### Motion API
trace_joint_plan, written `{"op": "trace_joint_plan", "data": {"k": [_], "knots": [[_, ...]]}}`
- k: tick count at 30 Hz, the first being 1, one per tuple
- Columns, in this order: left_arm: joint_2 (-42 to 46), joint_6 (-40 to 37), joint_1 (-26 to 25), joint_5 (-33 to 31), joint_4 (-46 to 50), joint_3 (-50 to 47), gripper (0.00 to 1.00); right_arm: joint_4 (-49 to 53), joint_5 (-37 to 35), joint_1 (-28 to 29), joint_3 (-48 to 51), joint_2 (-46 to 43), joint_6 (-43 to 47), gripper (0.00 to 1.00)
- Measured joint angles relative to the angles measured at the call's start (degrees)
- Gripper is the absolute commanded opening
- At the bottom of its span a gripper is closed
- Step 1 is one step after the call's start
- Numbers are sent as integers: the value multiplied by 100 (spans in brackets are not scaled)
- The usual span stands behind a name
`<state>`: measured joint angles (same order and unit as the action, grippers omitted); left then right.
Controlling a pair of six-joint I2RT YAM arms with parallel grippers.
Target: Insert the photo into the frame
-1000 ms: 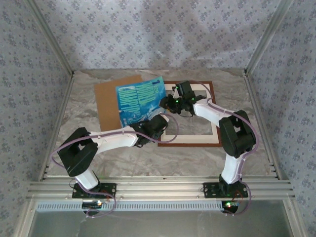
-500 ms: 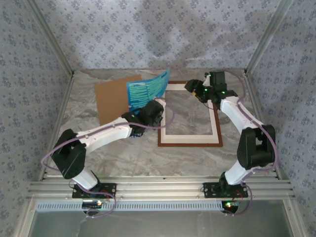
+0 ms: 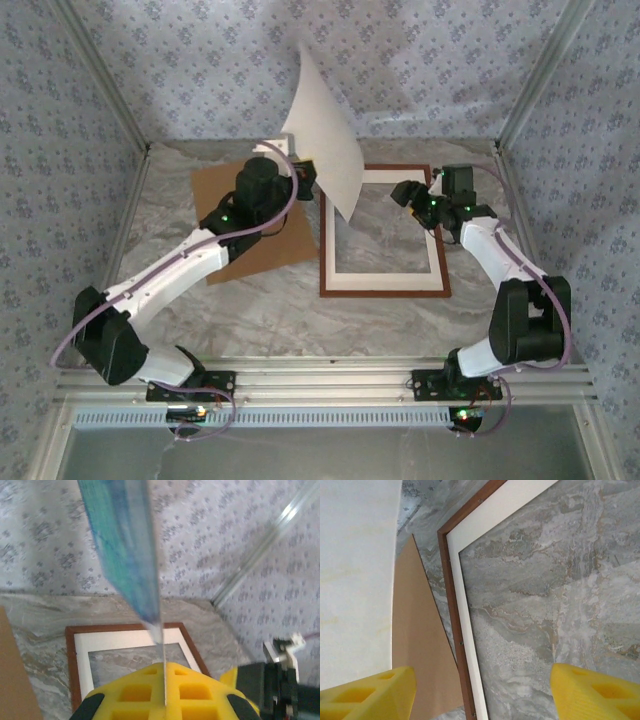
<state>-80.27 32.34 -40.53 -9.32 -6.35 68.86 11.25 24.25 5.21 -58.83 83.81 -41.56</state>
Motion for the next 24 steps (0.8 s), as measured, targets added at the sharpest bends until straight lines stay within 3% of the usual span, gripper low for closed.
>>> {"op": "trace_joint_plan", "data": {"k": [12,24], "knots": [[-4,3195,-85,-702,-409,-1714,0,-713,251,295,767,-17,-201,79],[4,4575,-234,-896,-374,-2133,0,-1735,273,1193,1263,643,-809,80]]}}
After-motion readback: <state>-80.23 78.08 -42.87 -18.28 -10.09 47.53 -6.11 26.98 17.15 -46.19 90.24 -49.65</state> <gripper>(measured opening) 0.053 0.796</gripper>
